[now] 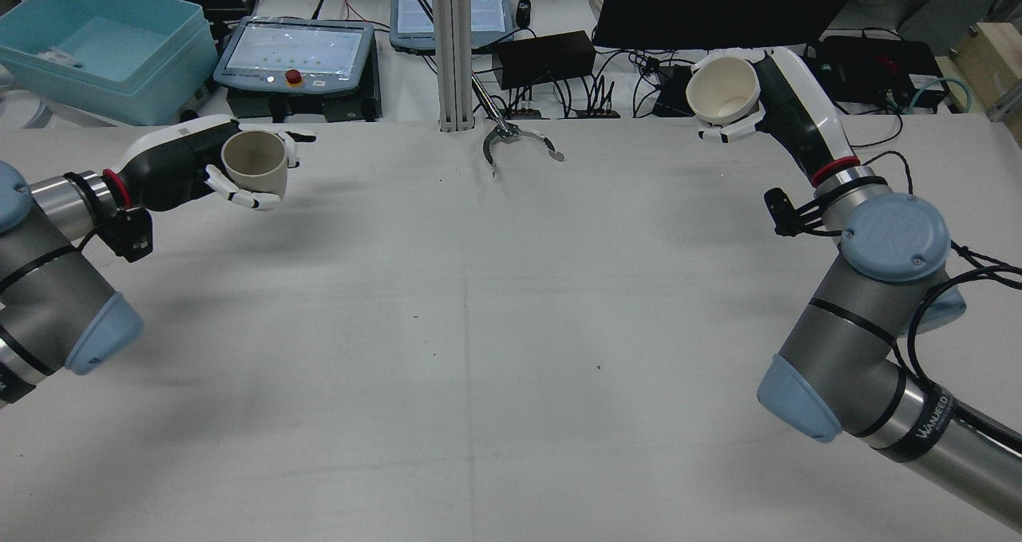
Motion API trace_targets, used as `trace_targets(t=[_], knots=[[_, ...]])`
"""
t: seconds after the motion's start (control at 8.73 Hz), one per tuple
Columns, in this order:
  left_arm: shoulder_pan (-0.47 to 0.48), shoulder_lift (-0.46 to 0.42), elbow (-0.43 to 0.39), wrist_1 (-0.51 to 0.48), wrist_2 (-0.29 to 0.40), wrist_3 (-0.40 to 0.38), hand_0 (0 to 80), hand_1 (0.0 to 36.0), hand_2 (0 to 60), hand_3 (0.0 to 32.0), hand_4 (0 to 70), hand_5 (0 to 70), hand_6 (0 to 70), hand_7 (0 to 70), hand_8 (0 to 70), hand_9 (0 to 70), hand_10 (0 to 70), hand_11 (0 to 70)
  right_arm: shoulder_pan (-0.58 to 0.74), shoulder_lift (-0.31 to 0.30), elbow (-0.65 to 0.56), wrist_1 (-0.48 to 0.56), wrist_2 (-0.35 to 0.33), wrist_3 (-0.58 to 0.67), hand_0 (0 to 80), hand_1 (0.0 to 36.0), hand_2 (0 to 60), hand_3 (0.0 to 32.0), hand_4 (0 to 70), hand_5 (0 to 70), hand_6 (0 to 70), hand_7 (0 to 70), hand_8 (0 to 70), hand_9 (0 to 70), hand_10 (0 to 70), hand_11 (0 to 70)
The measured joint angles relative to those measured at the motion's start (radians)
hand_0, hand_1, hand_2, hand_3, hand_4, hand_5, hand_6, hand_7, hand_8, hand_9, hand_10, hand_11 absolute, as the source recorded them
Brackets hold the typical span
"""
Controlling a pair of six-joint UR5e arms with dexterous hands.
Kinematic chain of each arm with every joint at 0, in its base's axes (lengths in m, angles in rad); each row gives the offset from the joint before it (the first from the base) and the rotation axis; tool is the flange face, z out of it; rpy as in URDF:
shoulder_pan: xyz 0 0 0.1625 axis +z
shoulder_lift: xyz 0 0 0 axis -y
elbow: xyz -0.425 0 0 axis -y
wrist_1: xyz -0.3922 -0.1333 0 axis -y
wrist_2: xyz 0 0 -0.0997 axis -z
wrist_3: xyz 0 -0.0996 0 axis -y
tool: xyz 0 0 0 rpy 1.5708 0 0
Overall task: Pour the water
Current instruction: 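Turn the white cup upright and pull both hands apart, then lower the beige cup onto the table with the left hand, holding the white cup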
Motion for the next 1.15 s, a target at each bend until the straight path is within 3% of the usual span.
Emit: trace_targets(t=[0.23, 0.46, 0.69, 0.8, 0.92, 1.03, 1.15], knots=[[-0.104, 0.184, 0.008, -0.086, -0.065, -0.069, 60.1, 36.0, 60.0, 0.0, 34.9, 70.0, 7.0, 22.4, 3.3, 5.8, 10.6, 18.8, 0.019, -0.025, -0.063, 0.052, 0.011, 0.137, 58.3, 32.6, 60.0, 0.0, 29.1, 67.9, 31.8, 33.4, 38.2, 50.9, 14.5, 23.6], [-0.134, 0.338, 0.034, -0.170, -0.179, -0.139, 60.9, 36.0, 60.0, 0.0, 34.5, 70.0, 6.9, 22.5, 3.2, 5.9, 10.7, 19.2, 0.023, -0.046, -0.107, 0.148, 0.025, 0.182, 57.7, 31.7, 60.0, 0.0, 29.4, 67.1, 32.3, 33.8, 39.2, 52.0, 15.1, 24.4], [-0.141, 0.413, 0.119, -0.269, -0.255, -0.172, 53.0, 36.0, 60.0, 0.0, 35.2, 70.0, 7.0, 22.4, 3.5, 6.5, 9.9, 17.2, 0.013, -0.083, -0.134, 0.207, 0.025, 0.227, 57.4, 31.6, 60.0, 0.0, 28.5, 66.6, 31.8, 33.4, 38.7, 51.5, 14.8, 24.0], [-0.141, 0.424, 0.198, -0.340, -0.291, -0.187, 53.9, 32.8, 60.0, 0.0, 33.9, 70.0, 7.1, 22.2, 3.1, 6.2, 9.2, 15.6, 0.011, -0.105, -0.136, 0.215, 0.023, 0.236, 57.5, 31.4, 60.0, 0.0, 28.8, 67.1, 32.2, 33.9, 38.7, 51.4, 14.6, 23.6], [-0.141, 0.429, 0.275, -0.415, -0.326, -0.195, 52.9, 15.9, 15.1, 0.0, 31.4, 70.0, 6.8, 22.3, 2.3, 5.4, 8.2, 13.5, 0.009, -0.118, -0.137, 0.219, 0.021, 0.239, 57.6, 30.8, 60.0, 0.0, 29.1, 67.6, 32.6, 34.3, 38.5, 51.2, 14.4, 23.3], [-0.140, 0.433, 0.335, -0.476, -0.354, -0.200, 50.9, 9.9, 0.2, 0.0, 31.7, 51.7, 5.1, 21.8, 1.0, 3.9, 7.4, 12.0, 0.007, -0.123, -0.139, 0.219, 0.019, 0.238, 57.5, 30.6, 60.0, 0.0, 28.9, 67.6, 32.6, 34.4, 38.3, 50.9, 14.2, 23.1], [-0.140, 0.443, 0.371, -0.521, -0.370, -0.201, 49.5, 6.6, 0.0, 0.0, 30.9, 26.7, 1.9, 18.7, 0.0, 2.3, 6.7, 10.7, 0.006, -0.124, -0.141, 0.219, 0.018, 0.237, 57.5, 30.2, 60.0, 0.0, 29.0, 67.9, 32.9, 34.8, 38.4, 51.1, 14.3, 23.1]])
